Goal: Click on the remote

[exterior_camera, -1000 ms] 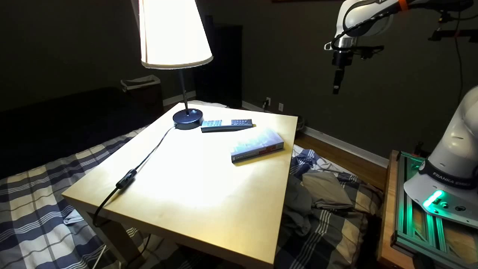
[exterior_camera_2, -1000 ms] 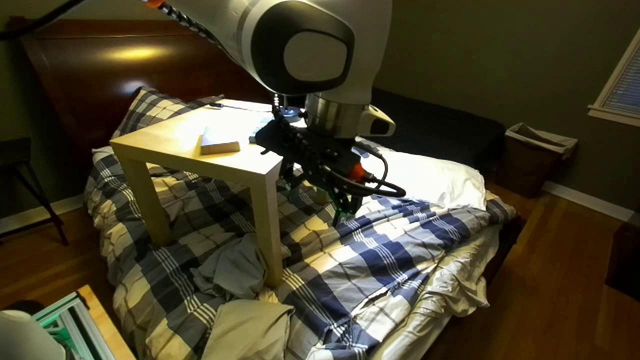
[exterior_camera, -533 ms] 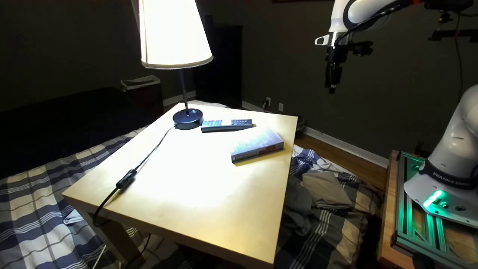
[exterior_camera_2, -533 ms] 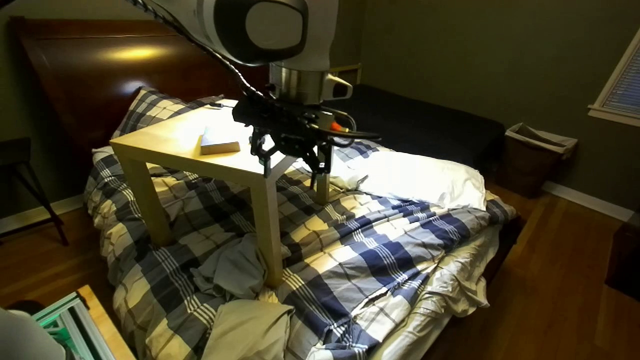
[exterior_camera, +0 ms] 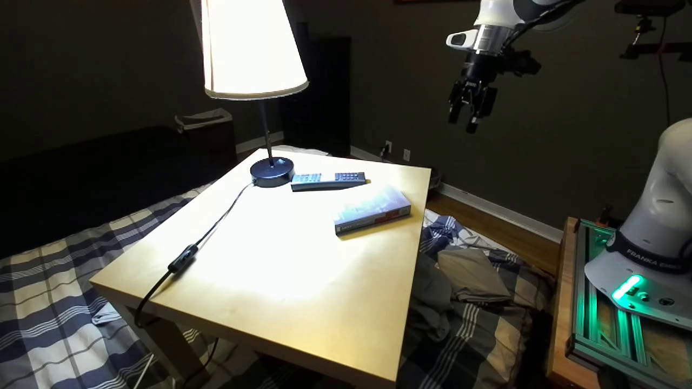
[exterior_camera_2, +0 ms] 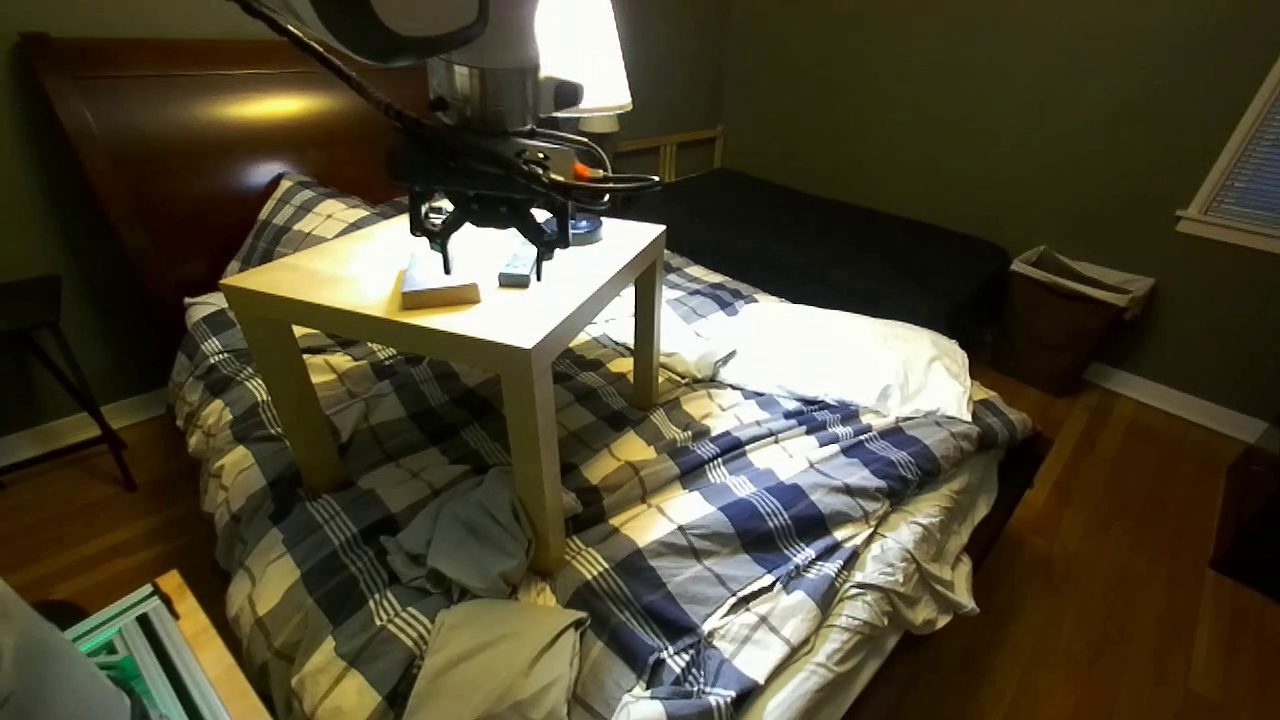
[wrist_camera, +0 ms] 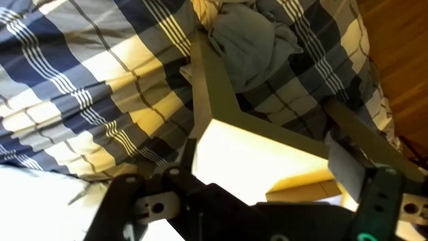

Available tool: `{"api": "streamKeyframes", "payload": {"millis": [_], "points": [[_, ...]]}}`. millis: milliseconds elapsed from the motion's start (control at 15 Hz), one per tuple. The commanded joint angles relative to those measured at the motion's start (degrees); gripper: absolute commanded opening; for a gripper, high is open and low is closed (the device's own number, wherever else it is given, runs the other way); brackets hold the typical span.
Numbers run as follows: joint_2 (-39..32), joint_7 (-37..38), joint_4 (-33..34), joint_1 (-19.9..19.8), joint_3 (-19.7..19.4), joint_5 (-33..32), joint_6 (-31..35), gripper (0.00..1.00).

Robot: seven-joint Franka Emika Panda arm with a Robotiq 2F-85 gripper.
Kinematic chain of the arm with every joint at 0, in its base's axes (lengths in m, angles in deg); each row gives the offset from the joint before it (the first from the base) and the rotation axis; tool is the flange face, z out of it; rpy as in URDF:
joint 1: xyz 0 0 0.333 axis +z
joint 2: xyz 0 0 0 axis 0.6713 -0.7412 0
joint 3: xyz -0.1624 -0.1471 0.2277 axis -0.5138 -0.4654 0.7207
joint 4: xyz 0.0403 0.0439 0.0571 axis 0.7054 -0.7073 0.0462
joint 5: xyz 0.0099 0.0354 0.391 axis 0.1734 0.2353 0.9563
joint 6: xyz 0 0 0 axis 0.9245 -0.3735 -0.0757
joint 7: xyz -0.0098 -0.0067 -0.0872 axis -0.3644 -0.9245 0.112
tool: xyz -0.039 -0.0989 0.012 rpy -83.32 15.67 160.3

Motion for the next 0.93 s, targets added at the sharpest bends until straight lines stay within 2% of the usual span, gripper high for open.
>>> {"api": "streamKeyframes", "payload": {"millis": [0, 267, 533, 733, 800, 867], "points": [[0.59, -3.91, -0.78, 4.03, 0.69, 6.72, 4.07, 1.0], [-2.28, -4.33, 1.44, 7.99, 1.6, 16.04, 11.53, 1.0], [-6.17, -5.35, 3.19, 11.3, 1.88, 26.11, 23.28, 1.0], [-10.2, -9.01, 4.23, 13.45, 2.75, 34.67, 35.96, 1.0], [-11.31, -11.01, 4.78, 13.84, 2.9, 35.91, 36.82, 1.0], [-8.28, -7.61, 3.14, 11.48, 4.15, 32.42, 33.98, 1.0]]}}
